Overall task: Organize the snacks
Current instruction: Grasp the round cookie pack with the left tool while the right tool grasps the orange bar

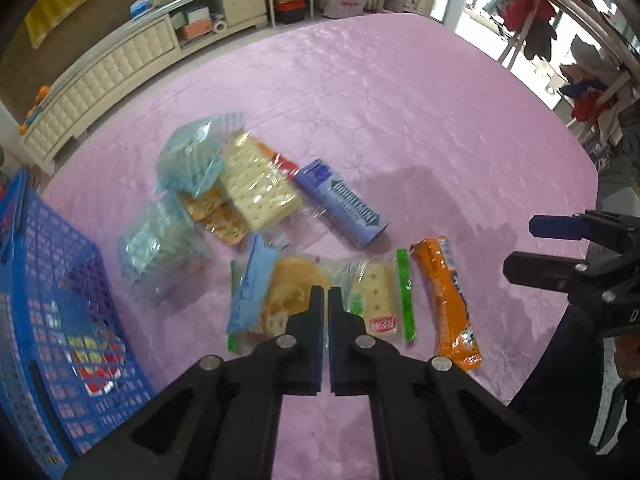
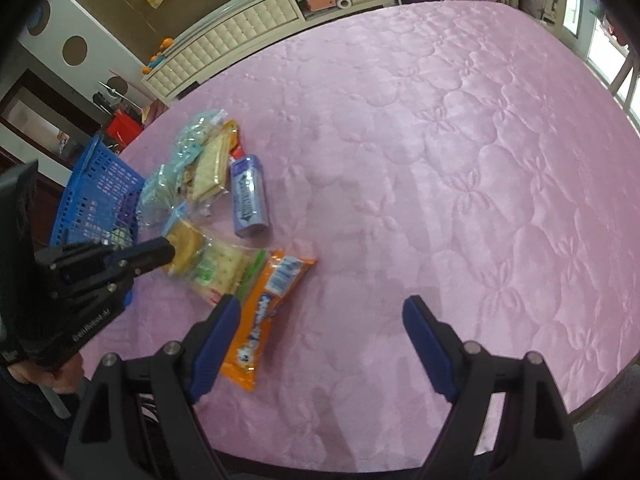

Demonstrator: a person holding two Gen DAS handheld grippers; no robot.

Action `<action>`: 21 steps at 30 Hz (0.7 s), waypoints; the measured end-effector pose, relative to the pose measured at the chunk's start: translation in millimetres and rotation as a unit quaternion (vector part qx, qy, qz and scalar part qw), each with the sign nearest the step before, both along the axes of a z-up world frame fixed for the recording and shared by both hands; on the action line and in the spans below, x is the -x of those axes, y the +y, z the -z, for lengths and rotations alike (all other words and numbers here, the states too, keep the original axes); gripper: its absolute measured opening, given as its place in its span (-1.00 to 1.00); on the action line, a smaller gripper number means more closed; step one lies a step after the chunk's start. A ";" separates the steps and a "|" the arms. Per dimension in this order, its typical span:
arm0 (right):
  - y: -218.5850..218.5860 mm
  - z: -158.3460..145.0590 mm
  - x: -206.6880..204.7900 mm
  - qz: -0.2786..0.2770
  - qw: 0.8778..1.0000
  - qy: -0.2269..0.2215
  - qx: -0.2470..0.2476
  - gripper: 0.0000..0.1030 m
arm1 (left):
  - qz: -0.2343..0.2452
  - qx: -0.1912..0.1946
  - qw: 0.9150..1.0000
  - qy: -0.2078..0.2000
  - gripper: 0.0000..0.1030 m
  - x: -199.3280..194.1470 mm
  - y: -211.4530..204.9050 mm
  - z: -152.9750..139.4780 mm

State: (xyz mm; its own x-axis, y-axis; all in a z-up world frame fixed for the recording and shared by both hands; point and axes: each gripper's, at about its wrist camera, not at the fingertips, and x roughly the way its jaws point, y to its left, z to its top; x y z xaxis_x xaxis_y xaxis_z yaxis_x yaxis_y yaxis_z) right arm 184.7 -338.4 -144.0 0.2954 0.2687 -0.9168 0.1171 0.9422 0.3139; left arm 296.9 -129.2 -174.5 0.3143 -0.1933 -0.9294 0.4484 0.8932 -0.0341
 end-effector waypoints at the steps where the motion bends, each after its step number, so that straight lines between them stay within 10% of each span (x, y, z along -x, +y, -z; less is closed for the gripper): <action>1: 2.9 -0.5 -1.9 0.001 1.000 0.002 -0.002 0.68 | -0.005 0.004 1.000 0.002 -0.98 0.7 5.5 0.9; 10: 31.5 6.4 -13.8 -0.004 0.999 0.034 -0.016 0.68 | -0.024 0.062 0.998 -0.006 -0.96 6.0 35.6 -9.0; 14: 47.2 8.1 -16.2 -0.018 0.999 0.036 0.007 0.67 | -0.003 0.068 0.997 -0.022 0.20 4.6 35.0 -19.2; 21: 67.9 12.9 -19.2 -0.038 0.998 0.037 0.046 0.67 | 0.030 0.029 0.998 -0.038 0.34 0.0 25.4 -10.8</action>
State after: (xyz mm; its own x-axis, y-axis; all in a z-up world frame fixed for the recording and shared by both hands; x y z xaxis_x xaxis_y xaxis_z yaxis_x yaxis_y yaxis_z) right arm 203.9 -270.5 -156.9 0.2072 0.2012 -0.9574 0.0646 0.9737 0.2186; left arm 296.9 -103.9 -163.7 0.3701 -0.2667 -0.8899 0.5037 0.8625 -0.0490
